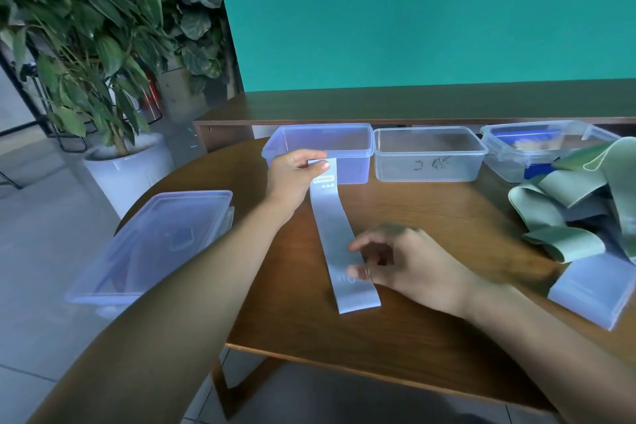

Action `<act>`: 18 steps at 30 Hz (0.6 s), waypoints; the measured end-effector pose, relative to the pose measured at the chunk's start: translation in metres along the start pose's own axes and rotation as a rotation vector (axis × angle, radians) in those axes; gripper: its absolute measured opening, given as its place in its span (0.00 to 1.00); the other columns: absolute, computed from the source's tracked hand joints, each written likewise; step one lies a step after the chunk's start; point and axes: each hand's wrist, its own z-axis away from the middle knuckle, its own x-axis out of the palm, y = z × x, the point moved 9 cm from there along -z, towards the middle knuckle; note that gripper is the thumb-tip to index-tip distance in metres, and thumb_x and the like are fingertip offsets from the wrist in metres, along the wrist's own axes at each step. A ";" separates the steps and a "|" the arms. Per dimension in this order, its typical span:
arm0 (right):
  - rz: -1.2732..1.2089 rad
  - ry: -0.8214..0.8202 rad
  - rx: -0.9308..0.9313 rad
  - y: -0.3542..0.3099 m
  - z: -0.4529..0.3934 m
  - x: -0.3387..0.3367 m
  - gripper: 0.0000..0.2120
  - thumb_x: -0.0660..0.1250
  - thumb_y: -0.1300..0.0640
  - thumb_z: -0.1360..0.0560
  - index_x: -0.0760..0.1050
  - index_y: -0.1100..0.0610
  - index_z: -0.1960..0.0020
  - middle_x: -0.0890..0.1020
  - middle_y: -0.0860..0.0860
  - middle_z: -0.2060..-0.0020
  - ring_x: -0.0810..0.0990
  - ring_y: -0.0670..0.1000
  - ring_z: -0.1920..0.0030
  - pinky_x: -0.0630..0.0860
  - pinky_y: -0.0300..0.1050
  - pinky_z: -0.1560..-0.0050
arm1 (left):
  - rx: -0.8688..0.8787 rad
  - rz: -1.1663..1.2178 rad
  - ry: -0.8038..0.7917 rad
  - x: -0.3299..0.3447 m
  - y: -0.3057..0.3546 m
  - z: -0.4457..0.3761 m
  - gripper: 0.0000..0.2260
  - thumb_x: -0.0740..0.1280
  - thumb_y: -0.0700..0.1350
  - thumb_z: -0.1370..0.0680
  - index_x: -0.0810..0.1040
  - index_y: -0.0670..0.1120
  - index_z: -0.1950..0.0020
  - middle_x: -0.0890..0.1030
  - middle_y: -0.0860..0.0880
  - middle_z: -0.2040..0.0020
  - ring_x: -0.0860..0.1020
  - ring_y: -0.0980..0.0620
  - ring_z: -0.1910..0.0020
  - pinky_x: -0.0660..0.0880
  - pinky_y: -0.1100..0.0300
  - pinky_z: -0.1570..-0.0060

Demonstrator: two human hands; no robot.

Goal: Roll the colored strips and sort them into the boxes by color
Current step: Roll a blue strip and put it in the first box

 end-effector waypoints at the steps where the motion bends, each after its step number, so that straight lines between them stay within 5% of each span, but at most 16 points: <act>1: -0.015 0.012 -0.026 0.000 0.001 0.001 0.15 0.76 0.44 0.28 0.82 0.46 0.43 0.80 0.42 0.56 0.79 0.43 0.54 0.73 0.34 0.54 | -0.001 -0.024 0.032 -0.003 -0.003 0.000 0.08 0.76 0.40 0.26 0.85 0.48 0.48 0.86 0.54 0.51 0.83 0.58 0.49 0.78 0.65 0.46; 7: -0.055 0.030 -0.139 -0.008 0.008 0.011 0.09 0.76 0.46 0.28 0.84 0.48 0.50 0.83 0.42 0.55 0.81 0.45 0.51 0.77 0.39 0.50 | -0.013 -0.138 0.137 -0.014 -0.021 0.005 0.06 0.76 0.43 0.25 0.83 0.48 0.51 0.85 0.52 0.53 0.83 0.54 0.51 0.80 0.61 0.51; 11: -0.105 0.067 -0.164 -0.010 0.015 0.010 0.05 0.76 0.48 0.26 0.84 0.49 0.55 0.83 0.44 0.56 0.82 0.49 0.52 0.78 0.41 0.52 | 0.014 -0.207 0.139 -0.013 -0.021 0.005 0.05 0.75 0.44 0.24 0.84 0.47 0.48 0.85 0.52 0.55 0.83 0.56 0.62 0.79 0.62 0.59; 18: -0.051 0.020 -0.258 -0.019 0.034 0.010 0.07 0.74 0.44 0.24 0.84 0.47 0.52 0.83 0.41 0.51 0.82 0.45 0.44 0.76 0.39 0.44 | 0.051 -0.281 0.124 -0.006 -0.012 0.009 0.05 0.74 0.44 0.24 0.86 0.47 0.49 0.85 0.54 0.57 0.83 0.57 0.61 0.80 0.64 0.54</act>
